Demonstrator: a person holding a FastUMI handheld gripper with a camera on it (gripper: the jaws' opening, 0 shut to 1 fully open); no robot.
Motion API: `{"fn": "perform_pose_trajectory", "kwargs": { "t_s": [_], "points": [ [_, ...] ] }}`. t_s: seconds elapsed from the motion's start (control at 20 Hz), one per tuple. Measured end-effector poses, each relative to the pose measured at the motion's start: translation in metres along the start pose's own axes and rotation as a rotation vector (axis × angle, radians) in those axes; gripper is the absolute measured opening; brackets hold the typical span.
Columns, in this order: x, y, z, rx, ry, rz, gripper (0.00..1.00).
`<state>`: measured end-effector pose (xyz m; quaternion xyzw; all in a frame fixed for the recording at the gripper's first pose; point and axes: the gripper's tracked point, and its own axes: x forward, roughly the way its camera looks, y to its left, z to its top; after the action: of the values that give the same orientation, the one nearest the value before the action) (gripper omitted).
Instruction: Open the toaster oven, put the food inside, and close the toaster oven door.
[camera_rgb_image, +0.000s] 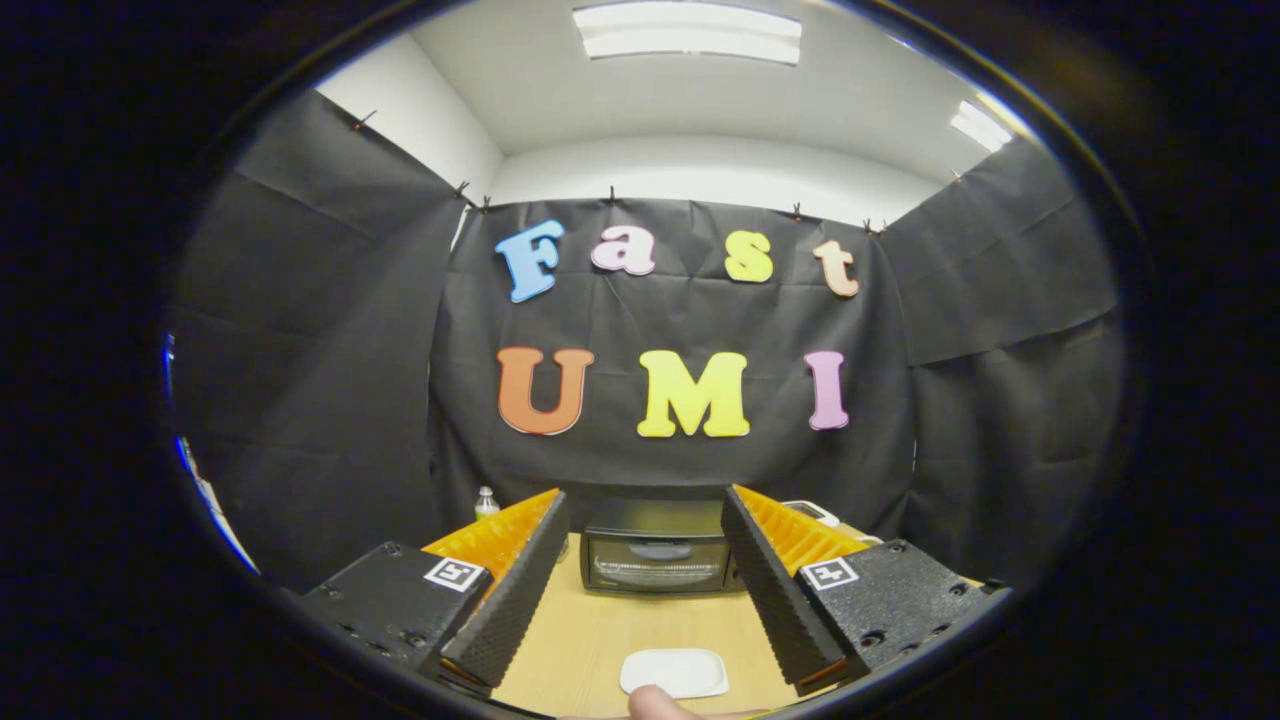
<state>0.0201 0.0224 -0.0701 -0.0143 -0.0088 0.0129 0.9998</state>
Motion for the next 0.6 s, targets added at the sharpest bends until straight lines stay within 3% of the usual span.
{"fn": "perform_pose_trajectory", "kwargs": {
  "t_s": [0.6],
  "points": [
    [0.016, 0.018, -0.012, 0.016, 0.060, 0.028, 1.00]
  ]
}}
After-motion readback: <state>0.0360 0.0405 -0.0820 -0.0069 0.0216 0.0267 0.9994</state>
